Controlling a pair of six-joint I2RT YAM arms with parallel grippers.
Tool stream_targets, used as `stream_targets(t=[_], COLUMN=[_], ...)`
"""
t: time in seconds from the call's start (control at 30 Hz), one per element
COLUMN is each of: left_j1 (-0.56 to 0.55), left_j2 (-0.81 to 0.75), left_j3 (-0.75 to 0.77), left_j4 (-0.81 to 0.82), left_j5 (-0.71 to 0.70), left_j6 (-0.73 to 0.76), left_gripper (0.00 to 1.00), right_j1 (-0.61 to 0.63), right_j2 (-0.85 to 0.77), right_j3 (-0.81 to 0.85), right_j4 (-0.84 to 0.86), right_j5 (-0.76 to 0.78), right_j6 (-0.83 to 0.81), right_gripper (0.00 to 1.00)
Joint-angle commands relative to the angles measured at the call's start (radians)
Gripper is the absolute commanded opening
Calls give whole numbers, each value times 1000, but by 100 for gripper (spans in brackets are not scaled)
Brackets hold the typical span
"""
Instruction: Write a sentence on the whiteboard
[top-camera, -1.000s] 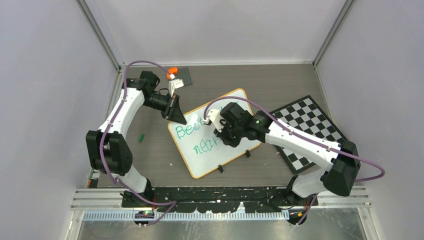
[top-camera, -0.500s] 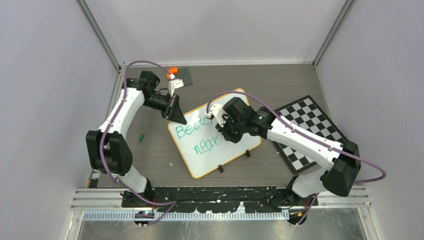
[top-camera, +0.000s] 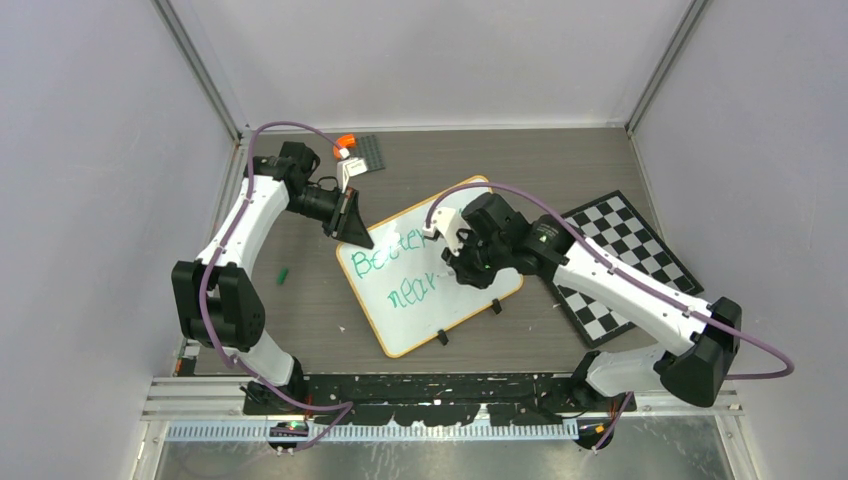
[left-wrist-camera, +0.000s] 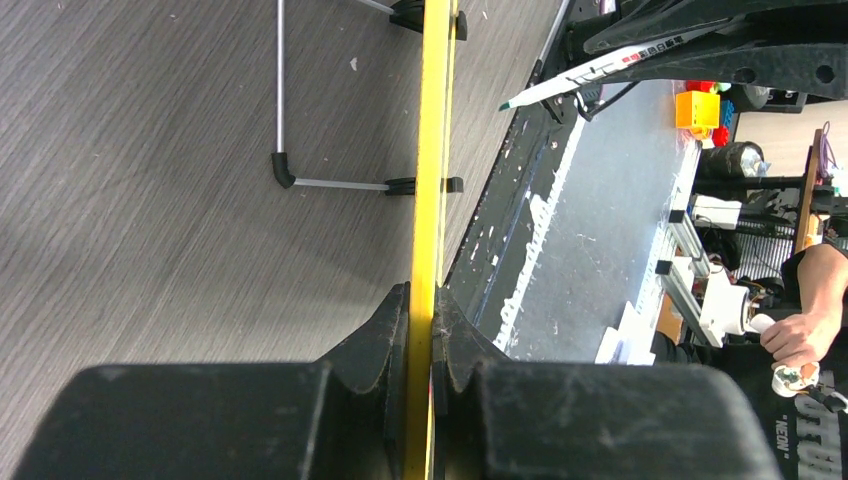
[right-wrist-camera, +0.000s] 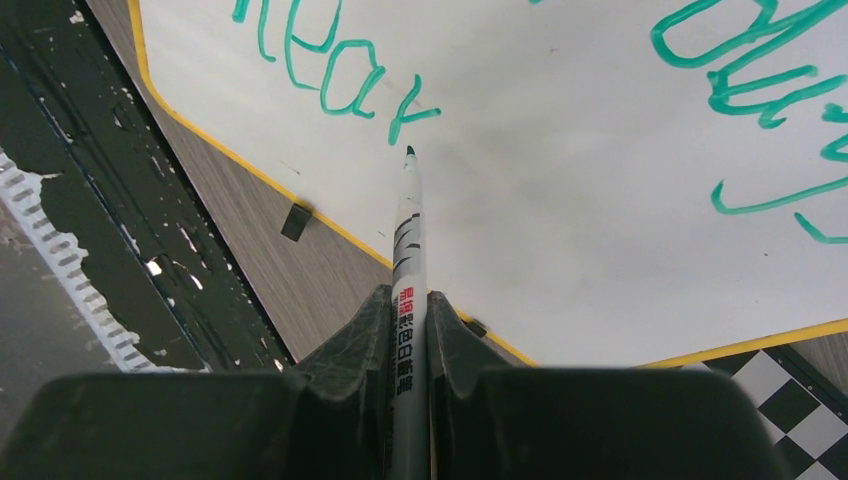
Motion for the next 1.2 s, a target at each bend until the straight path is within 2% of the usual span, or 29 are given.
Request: stream_targets(t=[0.0, 0.37, 0.63, 0.73, 0.83, 0.93, 1.17], left_j1=[0, 0, 0, 0, 0, 0, 6], left_j2=[-9, -10, -8, -9, -11, -12, -50], left_j3=[12, 0, 6, 13, 30, 60, 195], left_j4=[44, 50, 51, 50, 38, 0, -75], left_j5=[-56, -66, -68, -68, -69, -66, -74], left_j6=[-33, -26, -27, -30, -31, -18, -13], left_gripper=[0, 0, 0, 10, 29, 41, 58], right_j1=[0, 0, 0, 0, -1, 0, -6], right_j2=[1, 80, 63, 39, 16, 12, -18], right_j3=[-23, -50, -10, 25, 62, 96, 126], right_j4=[23, 74, 42, 19, -1, -16, -15], right_j5=[30, 99, 76, 35, -9, -19, -14], right_j6=[-10, -25, -17, -11, -3, 10, 37], right_gripper=[0, 0, 0, 0, 0, 0, 0])
